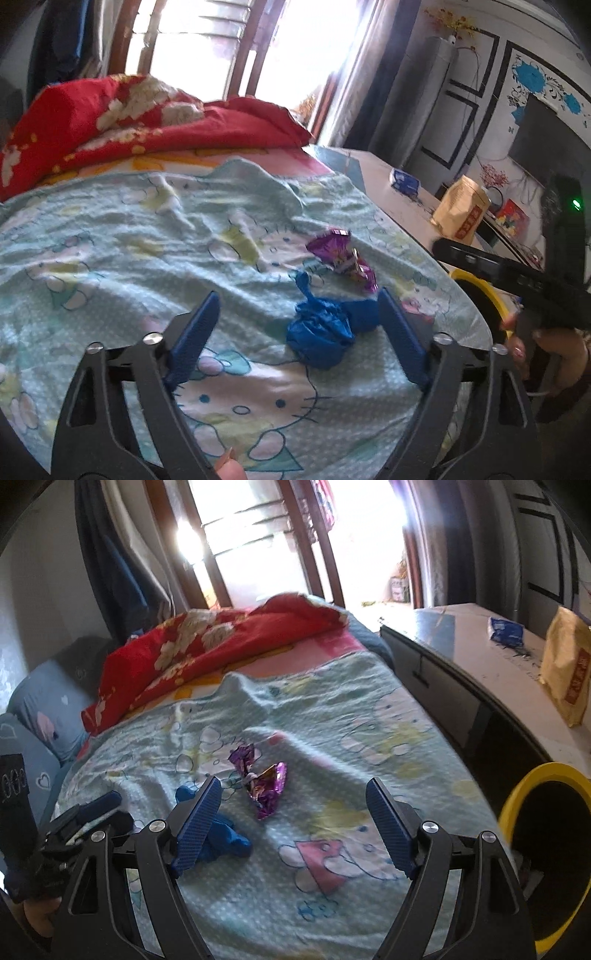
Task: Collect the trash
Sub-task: 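Move both tools back over the bed toward the blue glove and purple wrapper, then grasp purple wrapper with right tool while left tool grasps blue glove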
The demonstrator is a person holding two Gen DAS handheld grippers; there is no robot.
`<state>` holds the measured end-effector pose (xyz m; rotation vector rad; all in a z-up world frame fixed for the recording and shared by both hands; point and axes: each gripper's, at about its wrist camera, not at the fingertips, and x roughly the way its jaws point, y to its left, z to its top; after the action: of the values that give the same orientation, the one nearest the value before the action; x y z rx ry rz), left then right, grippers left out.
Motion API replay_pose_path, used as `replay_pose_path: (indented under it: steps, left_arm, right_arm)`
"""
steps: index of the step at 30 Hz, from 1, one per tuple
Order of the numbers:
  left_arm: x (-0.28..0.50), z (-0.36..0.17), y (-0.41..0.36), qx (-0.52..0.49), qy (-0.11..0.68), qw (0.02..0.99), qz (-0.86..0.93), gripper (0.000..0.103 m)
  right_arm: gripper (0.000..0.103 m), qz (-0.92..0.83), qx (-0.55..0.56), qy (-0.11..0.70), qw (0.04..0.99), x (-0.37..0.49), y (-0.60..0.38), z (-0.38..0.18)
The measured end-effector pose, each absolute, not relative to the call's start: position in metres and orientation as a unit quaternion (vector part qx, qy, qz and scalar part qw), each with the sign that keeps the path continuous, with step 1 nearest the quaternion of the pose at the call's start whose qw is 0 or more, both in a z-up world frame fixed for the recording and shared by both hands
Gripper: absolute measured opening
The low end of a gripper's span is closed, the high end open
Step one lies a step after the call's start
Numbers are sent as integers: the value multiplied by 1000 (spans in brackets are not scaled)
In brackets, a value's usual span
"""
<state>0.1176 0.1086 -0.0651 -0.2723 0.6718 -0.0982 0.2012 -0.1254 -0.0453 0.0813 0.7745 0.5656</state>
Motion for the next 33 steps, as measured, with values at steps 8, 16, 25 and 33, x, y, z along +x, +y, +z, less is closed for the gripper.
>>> replay_pose_path:
  steps: [8, 16, 25, 33]
  left_arm:
    - [129, -89, 97, -133, 370, 915, -86, 57]
    - [139, -105, 93, -135, 398, 902, -98, 49]
    - [142, -111, 92, -134, 411, 896, -98, 29]
    - [139, -107, 88, -126, 402, 901, -103, 11]
  right_arm:
    - [74, 288, 16, 409, 866, 226, -89, -73]
    - [63, 296, 22, 440, 847, 243, -65, -98]
    - [33, 292, 15, 437, 851, 245, -65, -104]
    - [31, 288, 29, 428, 856, 233, -83, -99]
